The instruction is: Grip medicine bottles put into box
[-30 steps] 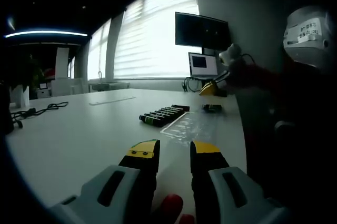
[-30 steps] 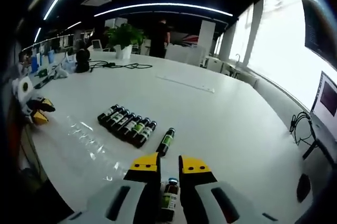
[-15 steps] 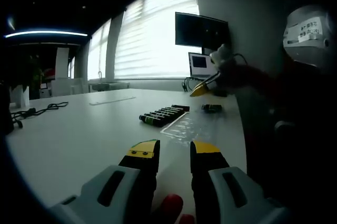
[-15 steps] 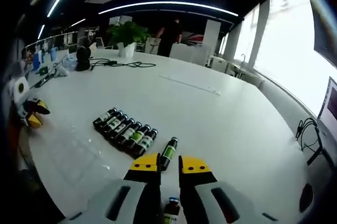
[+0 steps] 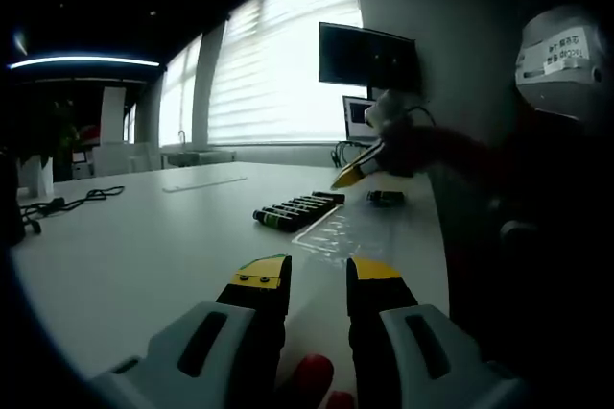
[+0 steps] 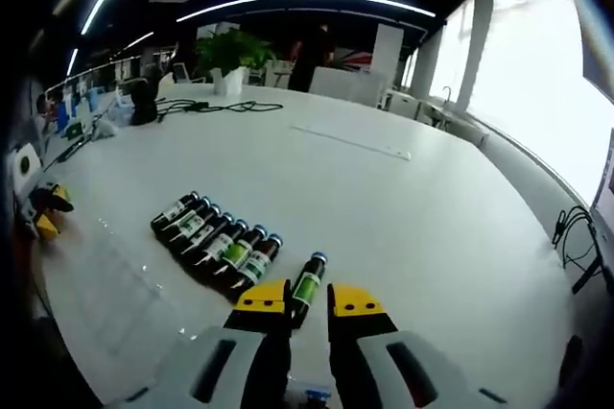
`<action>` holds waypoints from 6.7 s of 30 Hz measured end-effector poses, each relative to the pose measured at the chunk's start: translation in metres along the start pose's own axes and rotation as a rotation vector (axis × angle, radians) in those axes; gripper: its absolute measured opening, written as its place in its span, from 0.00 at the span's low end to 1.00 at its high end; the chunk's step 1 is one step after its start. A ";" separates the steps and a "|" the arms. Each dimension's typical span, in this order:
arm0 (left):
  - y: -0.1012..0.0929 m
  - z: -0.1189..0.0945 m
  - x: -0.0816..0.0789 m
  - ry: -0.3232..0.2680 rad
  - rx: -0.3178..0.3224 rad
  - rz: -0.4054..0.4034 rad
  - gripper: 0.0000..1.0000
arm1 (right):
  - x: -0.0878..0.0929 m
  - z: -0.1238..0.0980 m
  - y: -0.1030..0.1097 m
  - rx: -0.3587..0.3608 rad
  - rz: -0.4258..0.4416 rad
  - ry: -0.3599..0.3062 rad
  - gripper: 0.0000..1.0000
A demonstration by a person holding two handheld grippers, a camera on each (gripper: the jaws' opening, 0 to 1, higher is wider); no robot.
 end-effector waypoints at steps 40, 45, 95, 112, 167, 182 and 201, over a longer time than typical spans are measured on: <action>0.000 0.001 -0.001 -0.003 0.001 0.000 0.18 | 0.019 0.022 -0.001 -0.048 0.044 0.040 0.08; 0.000 0.001 -0.001 -0.003 0.000 0.000 0.18 | 0.019 0.021 0.000 -0.076 0.047 0.037 0.09; 0.000 0.000 -0.001 -0.005 0.003 0.001 0.18 | 0.000 0.006 -0.007 -0.058 0.029 0.037 0.08; 0.000 0.000 -0.002 -0.006 0.005 0.001 0.18 | 0.003 -0.055 0.019 -0.069 0.119 -0.027 0.08; 0.000 -0.001 -0.001 -0.008 0.004 0.001 0.18 | 0.039 -0.082 0.041 -0.003 0.149 0.015 0.08; 0.001 -0.001 -0.001 -0.007 0.002 0.001 0.18 | 0.043 -0.084 0.045 -0.092 0.011 0.078 0.02; 0.000 -0.001 -0.001 -0.006 0.001 0.003 0.18 | 0.044 -0.083 0.042 -0.092 0.040 0.076 0.01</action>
Point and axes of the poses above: the point that each gripper's makers call its tool centre point, and the gripper's own axes: z roughly forward along the fingers, y roughly to its left, x roughly out of its underside, the point moved 3 cm from there along -z, roughly backward along the fingers, and after that the axes turned 3 degrees about -y, right-handed, at the moved point
